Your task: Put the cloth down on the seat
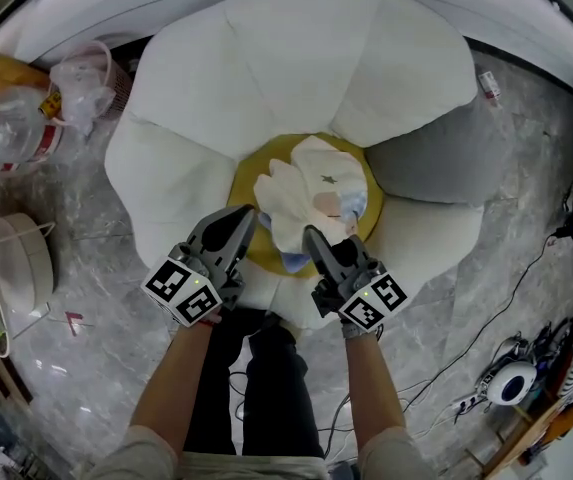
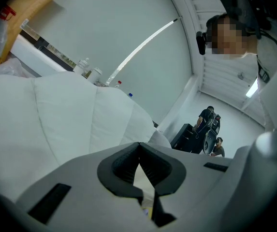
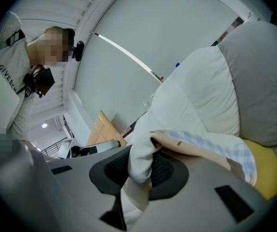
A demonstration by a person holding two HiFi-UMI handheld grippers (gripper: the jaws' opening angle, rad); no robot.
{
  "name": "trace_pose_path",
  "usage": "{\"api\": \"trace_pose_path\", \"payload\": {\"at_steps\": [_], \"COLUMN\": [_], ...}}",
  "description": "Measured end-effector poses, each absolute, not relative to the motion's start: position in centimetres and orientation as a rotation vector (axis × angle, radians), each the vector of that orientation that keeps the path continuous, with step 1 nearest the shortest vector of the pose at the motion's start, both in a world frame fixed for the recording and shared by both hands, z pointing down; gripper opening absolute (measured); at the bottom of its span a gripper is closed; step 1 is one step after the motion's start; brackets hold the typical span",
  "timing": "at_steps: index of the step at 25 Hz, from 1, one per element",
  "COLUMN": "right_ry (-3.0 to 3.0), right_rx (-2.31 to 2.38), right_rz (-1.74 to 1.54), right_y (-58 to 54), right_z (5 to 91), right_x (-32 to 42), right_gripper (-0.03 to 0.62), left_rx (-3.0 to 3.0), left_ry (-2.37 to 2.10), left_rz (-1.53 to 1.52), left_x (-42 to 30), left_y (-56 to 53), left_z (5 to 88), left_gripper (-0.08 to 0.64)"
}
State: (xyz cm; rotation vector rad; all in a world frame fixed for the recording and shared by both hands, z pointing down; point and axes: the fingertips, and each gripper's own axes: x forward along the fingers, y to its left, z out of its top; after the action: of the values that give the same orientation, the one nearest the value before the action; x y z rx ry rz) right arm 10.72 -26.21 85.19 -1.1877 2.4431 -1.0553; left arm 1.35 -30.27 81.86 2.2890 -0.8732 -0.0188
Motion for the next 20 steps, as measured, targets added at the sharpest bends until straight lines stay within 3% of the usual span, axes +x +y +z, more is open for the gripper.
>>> {"api": "trace_pose_path", "payload": {"at_steps": [20], "right_ry": [2.479], "right_rx": [-1.214], "right_rz": [-1.074], "right_y": [-26.0], "right_z": [91.1], "right_x": [9.6], "right_gripper": [0.087], "left_rx": [2.255], "left_ry": [-0.865], "left_rz": [-0.021], "left_x": [1.7], "left_y": [-29.6], "left_z": [87.3], "left_gripper": [0.014]}}
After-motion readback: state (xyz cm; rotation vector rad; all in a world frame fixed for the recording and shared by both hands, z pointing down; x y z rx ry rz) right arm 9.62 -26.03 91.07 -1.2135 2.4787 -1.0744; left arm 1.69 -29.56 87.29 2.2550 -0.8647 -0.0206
